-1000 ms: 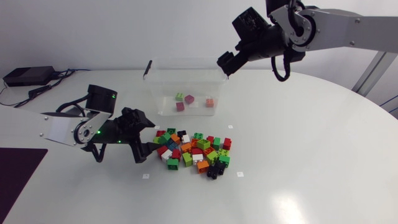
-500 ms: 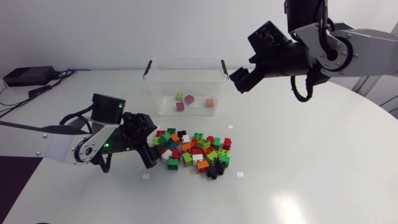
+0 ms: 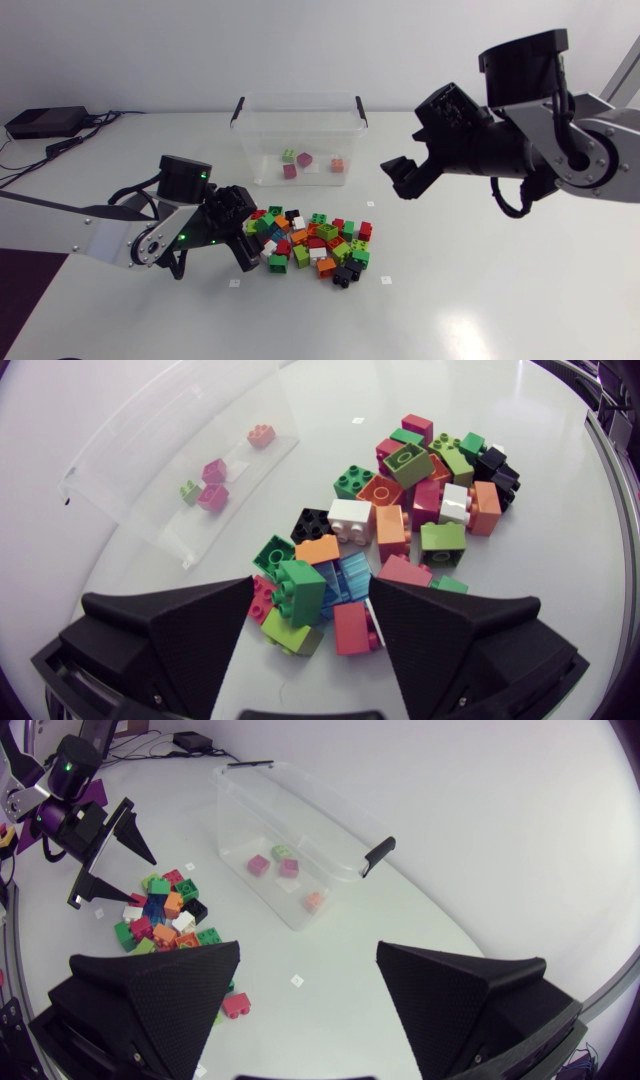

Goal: Place the duplo bricks in the container

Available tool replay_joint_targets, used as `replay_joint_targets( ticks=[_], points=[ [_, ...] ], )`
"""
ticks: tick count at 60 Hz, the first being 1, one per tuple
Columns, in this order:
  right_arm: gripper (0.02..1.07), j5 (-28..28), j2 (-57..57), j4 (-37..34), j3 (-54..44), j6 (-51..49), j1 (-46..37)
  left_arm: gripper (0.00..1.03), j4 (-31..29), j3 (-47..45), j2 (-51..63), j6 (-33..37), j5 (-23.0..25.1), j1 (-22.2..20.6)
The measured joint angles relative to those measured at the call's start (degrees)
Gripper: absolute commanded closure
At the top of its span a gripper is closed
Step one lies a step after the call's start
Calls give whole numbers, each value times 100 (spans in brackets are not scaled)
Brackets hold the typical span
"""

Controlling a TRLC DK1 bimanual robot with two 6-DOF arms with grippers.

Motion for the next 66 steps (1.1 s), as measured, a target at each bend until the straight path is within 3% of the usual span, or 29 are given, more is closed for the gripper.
replay_joint_targets(
  ticks=[27, 39, 45, 66],
  points=[
    [8, 4, -160, 136, -761, -4, 240, 27, 170, 127, 422, 0, -22, -24],
    [8, 4, -160, 251, -1036, -4, 411, 52, 328, 302, 662, 0, -31, -22],
    [8, 4, -160, 258, -1104, -4, 439, 78, 367, 387, 785, 0, -46, -9],
    [8, 4, -151, 258, -1134, -4, 629, 80, 382, 494, 916, 0, -87, 66]
  ],
)
